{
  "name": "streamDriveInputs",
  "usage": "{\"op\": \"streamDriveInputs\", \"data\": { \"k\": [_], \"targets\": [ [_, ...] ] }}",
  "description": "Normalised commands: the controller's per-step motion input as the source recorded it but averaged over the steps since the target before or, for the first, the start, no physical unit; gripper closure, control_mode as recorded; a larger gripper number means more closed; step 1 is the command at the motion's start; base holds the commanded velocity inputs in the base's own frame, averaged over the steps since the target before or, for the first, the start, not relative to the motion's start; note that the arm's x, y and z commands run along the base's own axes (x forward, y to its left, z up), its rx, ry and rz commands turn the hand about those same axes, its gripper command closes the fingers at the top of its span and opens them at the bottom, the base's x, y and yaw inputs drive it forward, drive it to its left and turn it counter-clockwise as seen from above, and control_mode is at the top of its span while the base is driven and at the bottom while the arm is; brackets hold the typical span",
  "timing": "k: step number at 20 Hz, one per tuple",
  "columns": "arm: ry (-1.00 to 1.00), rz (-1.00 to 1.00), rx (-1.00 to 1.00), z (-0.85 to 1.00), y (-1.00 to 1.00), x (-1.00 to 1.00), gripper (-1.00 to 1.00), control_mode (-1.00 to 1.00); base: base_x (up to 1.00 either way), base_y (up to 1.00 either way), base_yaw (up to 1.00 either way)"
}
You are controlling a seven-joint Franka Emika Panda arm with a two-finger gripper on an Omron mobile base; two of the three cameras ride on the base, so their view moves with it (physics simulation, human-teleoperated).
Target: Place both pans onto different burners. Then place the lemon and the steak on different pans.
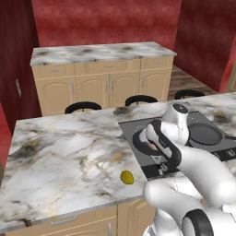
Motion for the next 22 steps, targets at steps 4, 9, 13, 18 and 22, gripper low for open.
{"op": "streamDriveInputs", "data": {
  "k": [4, 9, 13, 18, 22],
  "targets": [
    [0.05, 0.02, 0.00, 0.10, 0.59, -0.44, -1.00, -1.00, 0.00, 0.00, 0.00],
    [0.00, 0.02, 0.00, -0.06, 0.61, -0.54, -1.00, -1.00, 0.00, 0.00, 0.00],
    [-0.01, 0.01, 0.00, 0.00, 0.42, -0.51, -1.00, -1.00, 0.00, 0.00, 0.00],
    [-0.05, 0.03, 0.00, -0.02, 0.46, -0.38, -1.00, -1.00, 0.00, 0.00, 0.00],
    [-0.03, 0.08, -0.03, -0.06, 0.40, -0.21, -1.00, -1.00, 0.00, 0.00, 0.00]
  ]
}}
